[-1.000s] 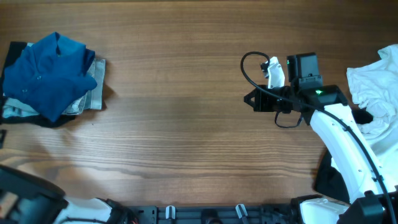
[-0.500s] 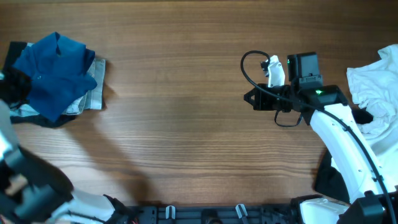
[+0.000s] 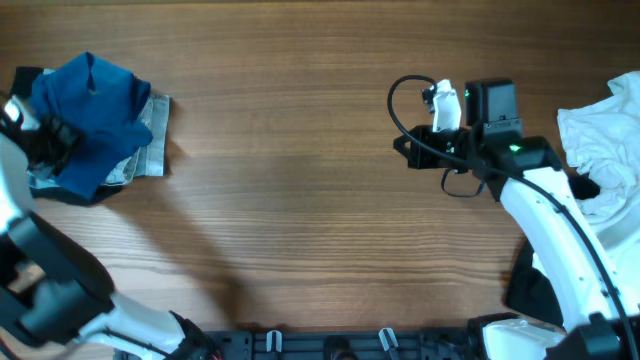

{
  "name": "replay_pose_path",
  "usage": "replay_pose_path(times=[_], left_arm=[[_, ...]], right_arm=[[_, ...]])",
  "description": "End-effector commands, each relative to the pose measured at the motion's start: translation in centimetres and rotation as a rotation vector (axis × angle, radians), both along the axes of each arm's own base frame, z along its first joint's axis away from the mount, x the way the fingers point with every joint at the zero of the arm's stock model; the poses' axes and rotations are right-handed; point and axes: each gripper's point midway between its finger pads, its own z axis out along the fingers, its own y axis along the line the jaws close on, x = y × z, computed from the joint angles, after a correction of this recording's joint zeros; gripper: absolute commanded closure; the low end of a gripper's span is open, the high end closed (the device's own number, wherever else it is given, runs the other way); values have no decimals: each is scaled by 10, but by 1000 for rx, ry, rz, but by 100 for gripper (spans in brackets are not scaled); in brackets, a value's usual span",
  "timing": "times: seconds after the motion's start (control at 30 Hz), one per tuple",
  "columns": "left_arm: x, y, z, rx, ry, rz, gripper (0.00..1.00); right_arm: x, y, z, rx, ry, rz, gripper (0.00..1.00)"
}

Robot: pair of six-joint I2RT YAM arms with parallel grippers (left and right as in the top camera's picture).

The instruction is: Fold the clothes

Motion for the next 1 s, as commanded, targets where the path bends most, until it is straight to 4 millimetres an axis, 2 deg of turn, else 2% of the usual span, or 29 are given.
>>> replay_pose_path(times=[0.0,0.03,0.1,0.2,0.3,0.37,0.4,0.43,0.47,0.5,0.53,0.7,0.97], left_arm=[[8,-83,119,201,-221,-327,32],[3,-108,131,223,-240,-407,30],[-11,-158,149,239,-266,-538,0],[-36,-214,163,261,-270,-676,0],[-61,-243,163,317,-216,-719,0],[-73,-250,159,366,-160,-692,0],[-78,-252,156,389,-135,-675,0],[-81,-253,154,402,-119,-664,0],[-85,-256,150,417,-98,-653,0],[-87,-259,148,418,-88,-660,0],[-89,-264,144,416,-81,-682,0],[-86,-281,140,411,-88,-732,0],[-85,-282,137,411,-76,-737,0]], right_arm=[[7,-8,91,-37,-305,12,95],[3,-10,107,-40,-352,6,95],[-7,-19,136,-60,-443,-36,95],[-27,-43,167,-105,-531,-158,95],[-49,-57,185,-97,-568,-241,92],[-64,-59,191,-92,-587,-243,84],[-69,-60,193,-91,-590,-243,72],[-72,-60,193,-91,-589,-243,56],[-77,-61,192,-92,-584,-243,31],[-78,-61,191,-93,-580,-242,18],[-79,-61,190,-95,-575,-242,1],[-76,-61,185,-70,-536,-266,0],[-64,-59,166,71,-352,-405,0]])
